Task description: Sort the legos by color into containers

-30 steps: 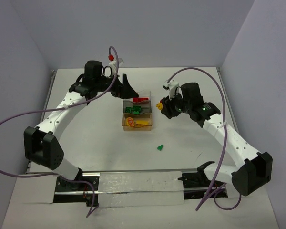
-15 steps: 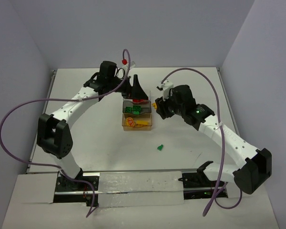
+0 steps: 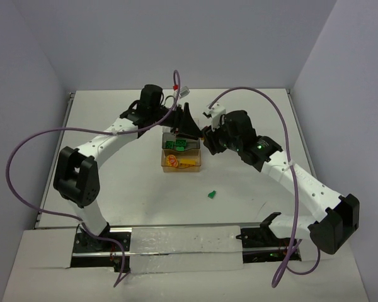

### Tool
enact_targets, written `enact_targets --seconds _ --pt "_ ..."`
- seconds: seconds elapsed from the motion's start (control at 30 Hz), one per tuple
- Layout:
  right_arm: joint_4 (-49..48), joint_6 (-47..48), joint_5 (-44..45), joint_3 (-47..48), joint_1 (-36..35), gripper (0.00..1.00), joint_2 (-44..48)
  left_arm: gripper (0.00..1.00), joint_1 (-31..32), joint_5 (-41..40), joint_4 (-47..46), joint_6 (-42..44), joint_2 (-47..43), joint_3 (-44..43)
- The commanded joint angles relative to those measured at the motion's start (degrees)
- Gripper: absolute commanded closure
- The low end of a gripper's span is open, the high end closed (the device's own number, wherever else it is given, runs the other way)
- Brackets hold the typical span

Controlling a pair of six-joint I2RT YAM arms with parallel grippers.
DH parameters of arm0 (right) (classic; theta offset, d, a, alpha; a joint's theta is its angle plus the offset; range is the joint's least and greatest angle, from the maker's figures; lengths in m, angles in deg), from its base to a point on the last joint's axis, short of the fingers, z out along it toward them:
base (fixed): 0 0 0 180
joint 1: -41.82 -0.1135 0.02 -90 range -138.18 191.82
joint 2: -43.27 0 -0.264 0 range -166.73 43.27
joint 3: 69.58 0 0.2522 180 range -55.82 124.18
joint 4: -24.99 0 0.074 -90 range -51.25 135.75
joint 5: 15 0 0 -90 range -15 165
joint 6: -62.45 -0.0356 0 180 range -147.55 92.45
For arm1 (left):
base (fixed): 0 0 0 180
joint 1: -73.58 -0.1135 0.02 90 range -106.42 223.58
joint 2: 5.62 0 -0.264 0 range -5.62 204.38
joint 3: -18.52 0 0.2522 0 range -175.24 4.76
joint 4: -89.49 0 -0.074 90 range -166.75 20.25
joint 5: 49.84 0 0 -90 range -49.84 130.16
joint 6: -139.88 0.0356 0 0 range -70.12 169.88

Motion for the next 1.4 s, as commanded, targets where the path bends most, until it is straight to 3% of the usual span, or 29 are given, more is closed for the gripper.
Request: enact_targets --seconds 0.0,0.33,0.67,1.3,1.37 --pt "-2.3 0.8 0.9 3.1 -0.8 1.00 -0.3 0.24 0.7 4.4 -6.0 -4.2 1.6 0.4" --pt "-1.3 1.0 -0.1 3.1 -1.3 1.00 0.5 0.26 0.7 1.7 -3.5 -1.6 2.0 0.3" --pt "-1.0 0.8 -0.5 4.0 -1.6 1.00 0.7 0.44 0.7 3.2 -6.6 -4.3 2.7 1.2" --pt "0.2 1.4 -4.4 4.4 -2.2 1.00 0.9 0.54 -0.3 4.3 -11.8 -7.9 3.3 4.0" --pt "0.0 1.3 -4.0 4.7 -2.2 1.00 0.8 0.63 -0.4 4.4 -11.9 -7.9 3.4 4.0"
